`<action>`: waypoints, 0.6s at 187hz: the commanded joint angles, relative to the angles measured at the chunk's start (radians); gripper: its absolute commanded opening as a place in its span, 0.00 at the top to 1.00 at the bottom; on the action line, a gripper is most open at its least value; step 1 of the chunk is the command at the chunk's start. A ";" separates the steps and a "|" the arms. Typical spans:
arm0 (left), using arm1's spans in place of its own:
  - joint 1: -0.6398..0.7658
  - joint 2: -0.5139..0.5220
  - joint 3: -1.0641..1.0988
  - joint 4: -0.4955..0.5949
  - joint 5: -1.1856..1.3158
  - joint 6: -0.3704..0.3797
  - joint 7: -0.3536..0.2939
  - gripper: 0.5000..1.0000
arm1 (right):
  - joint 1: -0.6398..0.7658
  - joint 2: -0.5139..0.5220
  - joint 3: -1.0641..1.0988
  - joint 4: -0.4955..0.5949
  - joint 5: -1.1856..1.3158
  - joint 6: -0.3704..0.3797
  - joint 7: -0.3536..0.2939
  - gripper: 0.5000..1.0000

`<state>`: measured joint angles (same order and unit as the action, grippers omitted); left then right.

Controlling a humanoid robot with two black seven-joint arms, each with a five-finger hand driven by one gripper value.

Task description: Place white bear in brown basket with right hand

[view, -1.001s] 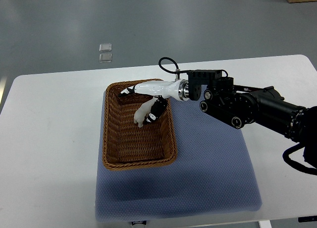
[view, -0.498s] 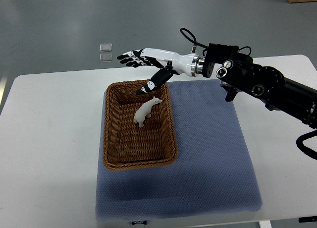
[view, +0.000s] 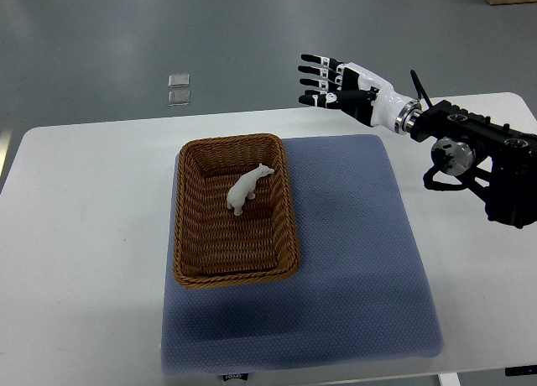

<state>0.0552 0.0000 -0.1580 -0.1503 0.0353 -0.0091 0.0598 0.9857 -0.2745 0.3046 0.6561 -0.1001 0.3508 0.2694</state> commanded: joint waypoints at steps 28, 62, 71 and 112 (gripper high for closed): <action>0.000 0.000 0.000 0.000 0.000 0.000 0.000 0.00 | -0.022 0.001 -0.001 -0.049 0.214 0.004 -0.068 0.15; 0.000 0.000 0.000 0.000 0.000 0.000 0.000 0.00 | -0.039 0.008 -0.001 -0.047 0.373 0.002 -0.091 0.15; 0.000 0.000 0.000 0.000 0.000 0.000 0.000 0.00 | -0.045 0.008 -0.001 -0.047 0.387 0.002 -0.090 0.15; 0.000 0.000 0.000 0.000 0.000 0.000 0.000 0.00 | -0.061 0.009 -0.001 -0.047 0.384 0.014 -0.085 0.15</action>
<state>0.0552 0.0000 -0.1580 -0.1503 0.0353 -0.0091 0.0598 0.9328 -0.2660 0.3045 0.6079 0.2859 0.3572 0.1834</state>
